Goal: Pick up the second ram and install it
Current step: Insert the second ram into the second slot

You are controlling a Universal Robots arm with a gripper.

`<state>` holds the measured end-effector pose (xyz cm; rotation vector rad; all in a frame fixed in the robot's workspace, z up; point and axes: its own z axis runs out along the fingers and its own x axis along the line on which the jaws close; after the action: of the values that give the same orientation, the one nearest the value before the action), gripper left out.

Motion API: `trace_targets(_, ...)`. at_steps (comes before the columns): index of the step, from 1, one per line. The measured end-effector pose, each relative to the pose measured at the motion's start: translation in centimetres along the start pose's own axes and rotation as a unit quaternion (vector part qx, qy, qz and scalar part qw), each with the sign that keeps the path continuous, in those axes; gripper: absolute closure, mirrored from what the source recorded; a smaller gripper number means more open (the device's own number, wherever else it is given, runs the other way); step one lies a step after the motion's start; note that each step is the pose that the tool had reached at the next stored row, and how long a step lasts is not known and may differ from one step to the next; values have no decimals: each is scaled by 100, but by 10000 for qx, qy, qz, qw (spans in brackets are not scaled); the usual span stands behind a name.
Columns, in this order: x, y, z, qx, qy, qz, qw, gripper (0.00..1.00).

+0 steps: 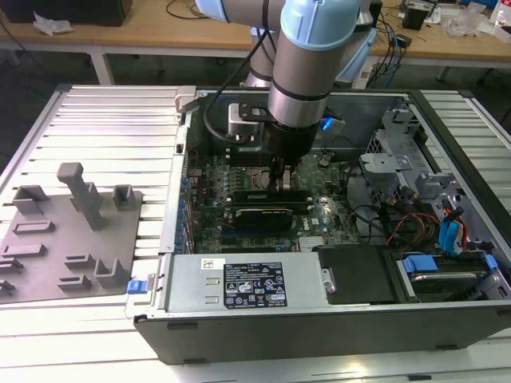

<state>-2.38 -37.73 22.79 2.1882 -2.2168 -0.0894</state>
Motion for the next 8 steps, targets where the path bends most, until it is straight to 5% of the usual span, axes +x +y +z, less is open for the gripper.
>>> trace_targets(8, 0, -1, 8, 0, 1, 0, 10000, 87)
